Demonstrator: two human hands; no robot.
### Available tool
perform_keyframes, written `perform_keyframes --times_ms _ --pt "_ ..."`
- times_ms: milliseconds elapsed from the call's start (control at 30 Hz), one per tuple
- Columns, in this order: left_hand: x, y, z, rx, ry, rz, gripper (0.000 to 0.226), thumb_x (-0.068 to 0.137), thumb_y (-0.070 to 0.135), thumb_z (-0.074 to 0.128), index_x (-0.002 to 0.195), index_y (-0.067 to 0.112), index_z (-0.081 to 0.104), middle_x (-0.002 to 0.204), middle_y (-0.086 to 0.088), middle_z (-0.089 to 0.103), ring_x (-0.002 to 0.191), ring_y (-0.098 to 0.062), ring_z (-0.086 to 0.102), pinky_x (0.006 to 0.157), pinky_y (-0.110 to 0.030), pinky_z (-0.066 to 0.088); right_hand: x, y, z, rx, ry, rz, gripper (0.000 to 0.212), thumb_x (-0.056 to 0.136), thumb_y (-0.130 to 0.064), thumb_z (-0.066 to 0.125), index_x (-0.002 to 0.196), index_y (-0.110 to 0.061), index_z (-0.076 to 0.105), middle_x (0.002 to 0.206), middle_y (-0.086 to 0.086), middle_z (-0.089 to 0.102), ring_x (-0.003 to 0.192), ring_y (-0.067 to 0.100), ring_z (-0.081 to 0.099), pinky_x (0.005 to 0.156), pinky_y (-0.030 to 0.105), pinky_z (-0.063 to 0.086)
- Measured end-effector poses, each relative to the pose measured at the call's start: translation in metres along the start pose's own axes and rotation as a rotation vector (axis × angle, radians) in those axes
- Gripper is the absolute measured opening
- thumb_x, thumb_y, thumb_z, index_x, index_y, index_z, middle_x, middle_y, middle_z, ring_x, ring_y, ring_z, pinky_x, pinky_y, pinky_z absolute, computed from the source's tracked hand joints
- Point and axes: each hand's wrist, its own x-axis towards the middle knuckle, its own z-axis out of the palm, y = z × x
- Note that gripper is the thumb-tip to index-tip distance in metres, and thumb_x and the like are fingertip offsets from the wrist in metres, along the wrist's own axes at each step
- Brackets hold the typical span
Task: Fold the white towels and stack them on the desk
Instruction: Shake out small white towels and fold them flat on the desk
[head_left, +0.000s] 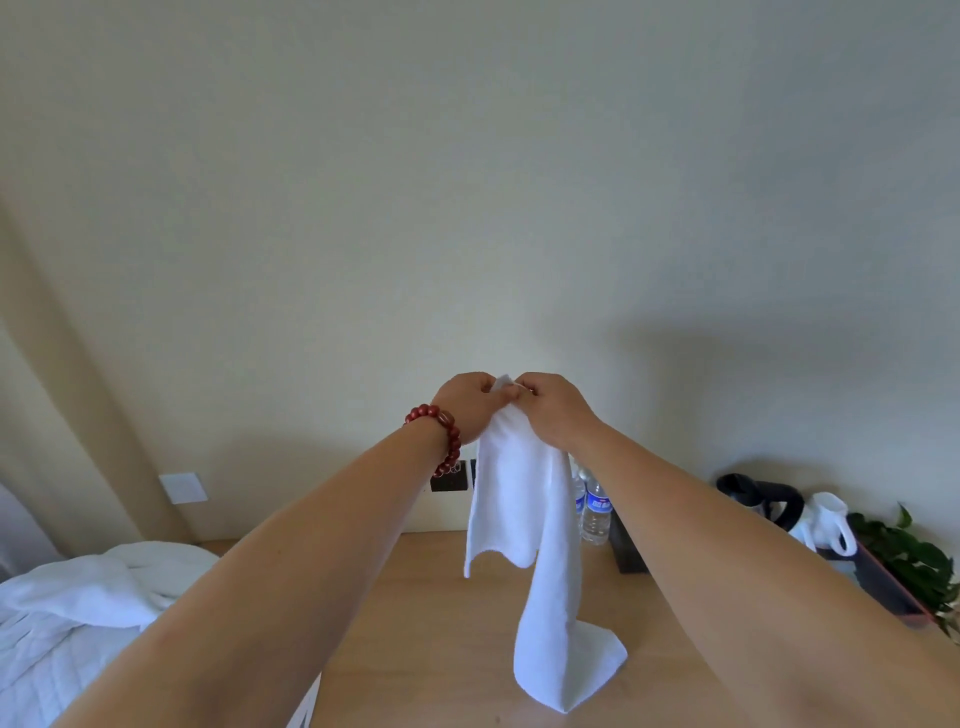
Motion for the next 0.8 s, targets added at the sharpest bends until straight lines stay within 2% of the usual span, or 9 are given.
perform_keyframes --times_ms 100,200,300,433,533,600,667,733,800 --pt "-0.001 -0.005 -0.004 -0.055 0.134 -0.034 0.046 0.095 0.045 0.060 0.089 0.000 0.068 0.067 -0.002 0.047 0.062 -0.018 0.039 0.057 -0.028 0.034 -0.002 -0.006 0.003 -0.008 -0.031 -0.029 0.049 0.103 -0.043 0.048 0.063 -0.018 0.033 0.059 -0.005 0.033 0.057 0.014 0.030 0.053 0.027 0.025" --pt "-0.003 -0.006 -0.007 -0.049 0.170 -0.050 0.037 0.096 0.041 0.058 0.079 0.011 0.072 0.057 0.004 0.048 0.056 -0.015 0.041 0.055 -0.026 0.035 -0.005 -0.007 0.006 0.099 -0.057 0.003 0.046 0.101 -0.039 0.051 0.065 -0.018 0.031 0.061 -0.003 0.029 0.059 0.016 0.028 0.056 0.031 0.024" --pt "-0.004 0.000 -0.007 -0.054 0.294 -0.059 0.042 0.098 0.036 0.055 0.065 0.011 0.059 0.055 0.003 0.047 0.054 -0.016 0.042 0.051 -0.026 0.033 -0.010 -0.011 0.010 0.330 -0.071 0.080 0.036 0.094 -0.035 0.059 0.069 -0.016 0.041 0.067 0.005 0.036 0.064 0.018 0.034 0.063 0.033 0.027" --pt "0.002 -0.001 -0.016 -0.143 0.484 -0.117 0.043 0.099 0.034 0.052 0.069 0.004 0.056 0.061 -0.003 0.050 0.059 -0.023 0.045 0.055 -0.031 0.038 -0.026 -0.010 0.024 0.506 -0.083 0.160 0.027 0.076 -0.042 0.066 0.075 -0.017 0.055 0.074 0.007 0.044 0.069 0.020 0.041 0.069 0.035 0.032" --pt "0.005 -0.008 -0.031 -0.155 0.570 -0.152 0.042 0.100 0.033 0.051 0.062 0.015 0.051 0.059 0.001 0.048 0.058 -0.019 0.045 0.052 -0.029 0.033 -0.047 -0.002 0.034 0.538 -0.022 0.214 0.031 0.081 -0.031 0.066 0.063 -0.019 0.045 0.066 0.004 0.035 0.063 0.017 0.031 0.061 0.033 0.023" --pt "0.009 -0.007 -0.041 -0.157 0.606 -0.152 0.036 0.101 0.033 0.050 0.071 0.016 0.058 0.063 0.004 0.052 0.066 -0.020 0.052 0.058 -0.029 0.037 -0.064 0.011 0.048 0.557 0.003 0.259 0.036 0.083 -0.030 0.067 0.057 -0.023 0.043 0.059 -0.003 0.035 0.056 0.015 0.030 0.056 0.031 0.022" --pt "0.011 0.003 -0.049 -0.156 0.632 -0.122 0.032 0.102 0.034 0.049 0.082 0.014 0.064 0.068 0.005 0.056 0.074 -0.021 0.056 0.065 -0.028 0.038 -0.087 0.029 0.069 0.587 -0.026 0.296 0.022 0.075 -0.036 0.067 0.065 -0.018 0.059 0.064 -0.004 0.054 0.060 0.014 0.047 0.061 0.030 0.036" --pt "0.013 0.020 -0.055 -0.109 0.658 -0.024 0.032 0.101 0.033 0.048 0.081 0.013 0.062 0.067 0.005 0.055 0.072 -0.021 0.054 0.065 -0.027 0.035 -0.110 0.052 0.089 0.582 -0.097 0.347 0.033 0.071 -0.040 0.066 0.087 -0.012 0.069 0.079 -0.002 0.066 0.075 0.015 0.059 0.072 0.033 0.044" --pt "0.014 0.037 -0.062 -0.059 0.677 0.089 0.031 0.101 0.032 0.048 0.079 0.014 0.060 0.065 0.007 0.054 0.066 -0.015 0.051 0.062 -0.027 0.033 -0.136 0.070 0.104 0.519 -0.146 0.393 0.039 0.068 -0.041 0.064 0.092 -0.011 0.070 0.081 -0.006 0.069 0.076 0.013 0.061 0.072 0.032 0.045"
